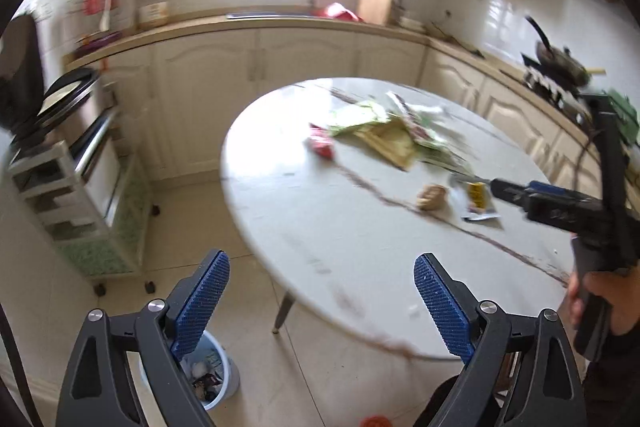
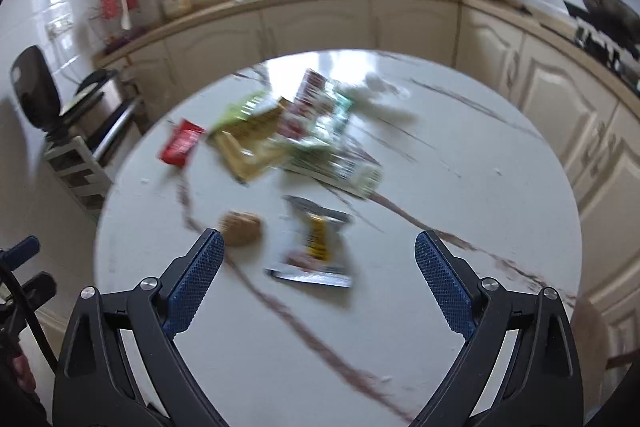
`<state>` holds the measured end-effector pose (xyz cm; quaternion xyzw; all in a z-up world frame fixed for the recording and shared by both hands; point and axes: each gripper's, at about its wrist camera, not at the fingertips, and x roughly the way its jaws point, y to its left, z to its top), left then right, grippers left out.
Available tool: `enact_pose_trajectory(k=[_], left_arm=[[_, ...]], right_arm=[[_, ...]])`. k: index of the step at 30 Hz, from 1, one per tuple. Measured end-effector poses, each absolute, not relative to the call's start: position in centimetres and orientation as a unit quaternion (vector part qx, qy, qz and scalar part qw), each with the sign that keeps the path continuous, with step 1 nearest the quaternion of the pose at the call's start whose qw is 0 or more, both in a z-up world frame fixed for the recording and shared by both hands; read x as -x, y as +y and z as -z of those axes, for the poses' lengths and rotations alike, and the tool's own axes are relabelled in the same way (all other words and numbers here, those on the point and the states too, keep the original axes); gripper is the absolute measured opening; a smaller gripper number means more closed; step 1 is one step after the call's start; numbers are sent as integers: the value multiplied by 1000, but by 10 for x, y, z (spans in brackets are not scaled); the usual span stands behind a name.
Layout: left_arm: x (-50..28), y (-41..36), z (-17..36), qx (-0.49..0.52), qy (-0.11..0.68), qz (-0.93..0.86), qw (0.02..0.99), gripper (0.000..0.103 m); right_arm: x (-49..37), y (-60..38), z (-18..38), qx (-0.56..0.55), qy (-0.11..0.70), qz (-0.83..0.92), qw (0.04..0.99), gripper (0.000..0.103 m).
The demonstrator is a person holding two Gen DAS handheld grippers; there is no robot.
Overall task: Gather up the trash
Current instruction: 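Move both open tools back to the table, then grasp the bread piece with the left tool while the right tool grasps the white-yellow packet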
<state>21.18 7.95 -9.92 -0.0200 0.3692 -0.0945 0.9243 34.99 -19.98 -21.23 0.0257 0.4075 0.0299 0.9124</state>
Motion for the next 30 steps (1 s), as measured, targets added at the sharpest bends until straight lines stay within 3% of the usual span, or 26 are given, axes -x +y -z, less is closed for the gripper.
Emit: enact_pose_trajectory(k=[5,7,10,15,18,27,28,30], left_arm=[[-248,36,100,-23,384,101,917,91],[-262,20,100,-41,385,102,916,91],[-276,-3,109,-53,398,95,911,91],[-298,-23,121,-55,413,92,904,91],[-314,-33,127,-56,420,100,900,91],[-365,-69,154,-79,425,106,896,88],[-369,-72,156,-77,423,107,896,83],[-375,-74,163,-77,427,109,895,61]], right_arm=[[-360,-210,235,-15,428,-54,902,94],[-362,-208,243,-9,435,-62,898,87],[-369,-203,246,12,434,-66,898,71],[-373,-199,247,40,425,-82,900,28],[-369,-203,247,47,419,-107,900,16],[-355,-242,234,-9,399,-120,909,14],[-353,-246,233,-17,397,-123,909,14],[-351,-250,231,-24,394,-123,910,14]])
